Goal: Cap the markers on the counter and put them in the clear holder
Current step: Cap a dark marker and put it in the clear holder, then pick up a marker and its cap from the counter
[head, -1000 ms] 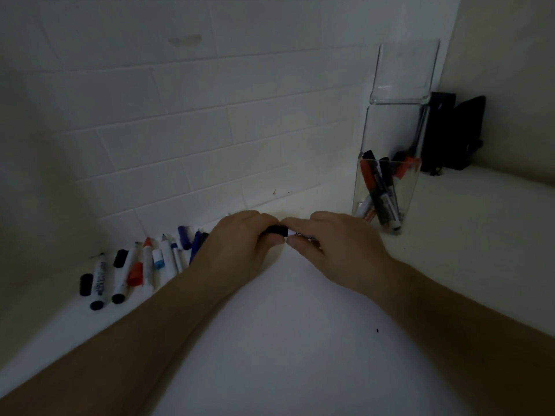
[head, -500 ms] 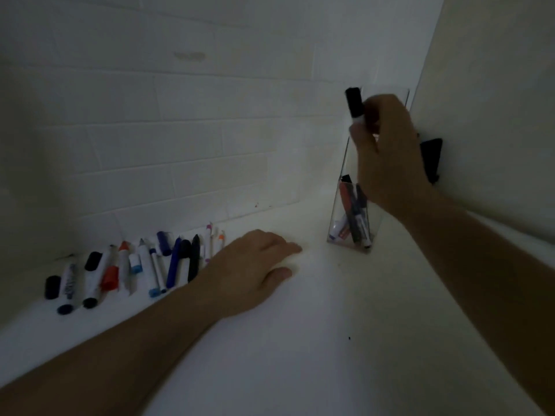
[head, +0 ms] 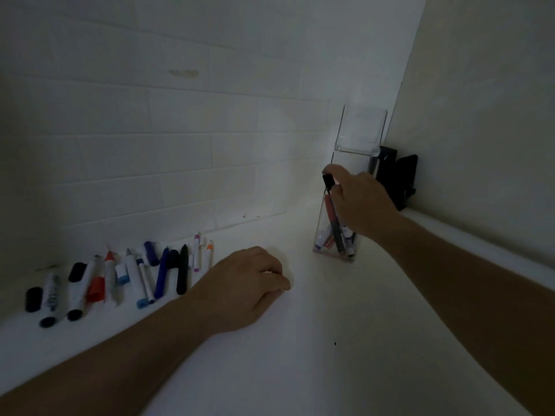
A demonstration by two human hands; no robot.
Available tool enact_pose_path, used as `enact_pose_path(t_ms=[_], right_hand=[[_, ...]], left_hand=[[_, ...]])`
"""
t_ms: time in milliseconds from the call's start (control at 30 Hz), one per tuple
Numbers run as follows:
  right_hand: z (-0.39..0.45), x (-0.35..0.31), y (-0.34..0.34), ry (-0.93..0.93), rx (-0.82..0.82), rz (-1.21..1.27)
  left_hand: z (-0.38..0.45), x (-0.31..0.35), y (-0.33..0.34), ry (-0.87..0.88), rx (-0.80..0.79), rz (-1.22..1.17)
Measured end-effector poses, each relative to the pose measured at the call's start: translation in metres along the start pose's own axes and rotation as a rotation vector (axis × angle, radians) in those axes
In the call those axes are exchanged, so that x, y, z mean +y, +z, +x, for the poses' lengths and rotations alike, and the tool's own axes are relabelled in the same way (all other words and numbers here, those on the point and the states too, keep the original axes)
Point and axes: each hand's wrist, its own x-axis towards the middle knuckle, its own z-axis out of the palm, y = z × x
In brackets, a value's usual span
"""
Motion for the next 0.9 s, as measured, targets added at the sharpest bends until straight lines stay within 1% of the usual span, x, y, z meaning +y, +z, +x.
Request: enact_pose_path(t_ms=[100,267,333,433,467,533,567,600,633,700,800,867,900], right_hand=[[-0.006,-0.003,-0.002,-0.023,-0.04,-0.028],[-0.01,0.002,-0.001,-0.03,-0.029,0.069],[-0.011,0.003,0.001,-0.047,-0.013,0.061],[-0.015,-0.001,0.003,-0.024,0.081,0.061],[-0.017,-0.004,0.003,-0.019,0.149,0.064],[-0.023,-0.018,0.004,-0.068,0.307,0.076],[-0.026,-0.029,0.006,-0.11,0.344,0.11],[-0.029,-0.042,0.01,-0.143,0.326,0.159],[-0.032,-0.057,0.016,-0.158,0.257,0.213],[-0.039,-0.086,0.034,-0.179,0.078,0.339],[-0.044,-0.123,0.07,-0.25,-0.168,0.5],[-0.046,-0.143,0.089,-0.259,-0.329,0.512],[-0.047,-0.151,0.095,-0.261,-0.38,0.495]], left_hand=[[0.001,0.0,-0.001,-0.001,-0.006,0.0],[-0.002,0.0,-0.007,0.009,0.005,0.001],[-0.002,0.001,-0.008,0.009,-0.001,0.002],[-0.002,0.001,-0.009,0.007,-0.029,-0.006],[-0.002,0.002,-0.01,0.007,-0.042,-0.009],[-0.003,0.004,-0.015,0.004,-0.072,-0.022],[-0.003,0.005,-0.018,0.0,-0.081,-0.035],[-0.004,0.006,-0.023,-0.013,-0.082,-0.045],[-0.005,0.006,-0.03,-0.039,-0.072,-0.044],[-0.006,-0.001,-0.044,-0.158,-0.006,0.005],[-0.015,-0.026,-0.068,-0.427,0.209,0.123],[-0.025,-0.044,-0.08,-0.608,0.336,0.149],[-0.03,-0.051,-0.084,-0.678,0.385,0.157]])
